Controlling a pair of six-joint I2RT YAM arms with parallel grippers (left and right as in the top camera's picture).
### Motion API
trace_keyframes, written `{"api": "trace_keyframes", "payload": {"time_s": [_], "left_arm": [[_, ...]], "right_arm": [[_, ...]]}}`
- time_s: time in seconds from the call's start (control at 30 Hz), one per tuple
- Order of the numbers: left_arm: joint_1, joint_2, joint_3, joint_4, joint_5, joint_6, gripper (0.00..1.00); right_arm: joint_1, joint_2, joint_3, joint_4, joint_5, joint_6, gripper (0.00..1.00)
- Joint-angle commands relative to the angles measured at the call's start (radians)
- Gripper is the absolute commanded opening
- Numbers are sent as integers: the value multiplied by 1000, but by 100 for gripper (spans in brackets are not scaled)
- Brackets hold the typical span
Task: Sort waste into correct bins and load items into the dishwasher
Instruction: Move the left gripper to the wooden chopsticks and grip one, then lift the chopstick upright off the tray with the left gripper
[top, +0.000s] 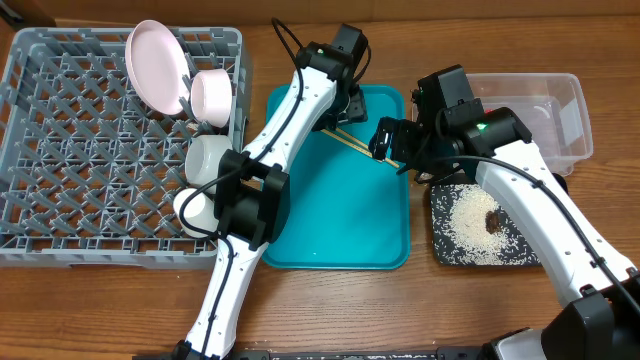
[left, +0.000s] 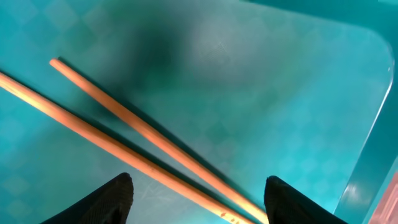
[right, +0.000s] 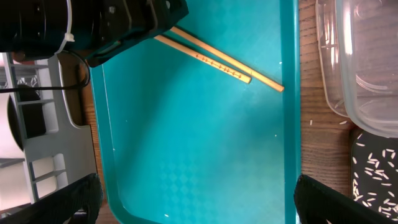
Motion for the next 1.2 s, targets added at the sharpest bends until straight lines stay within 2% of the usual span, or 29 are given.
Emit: {"api": "trace_keyframes", "payload": {"time_s": [0.0,0.37,0.53,0.77,1.1,1.17], "left_arm": [[-18,41,-4,11,-18,-41,68],[-22,74,-4,18,-27,-57,65],[-24,74,-10,32,-37,-57,51],[-27,74,-17,44,-44,-56,50],[-40,74,-114,92,-43,-57,40],[-40,74,-143,109,-39,-58,34]], "right_arm": [[4,-16,27,3,11,0,100],[4,-16,27,3,11,0,100],[4,-16,27,3,11,0,100],[4,-16,27,3,11,0,100],[4,-16,27,3,11,0,100],[4,-16,27,3,11,0,100]]}}
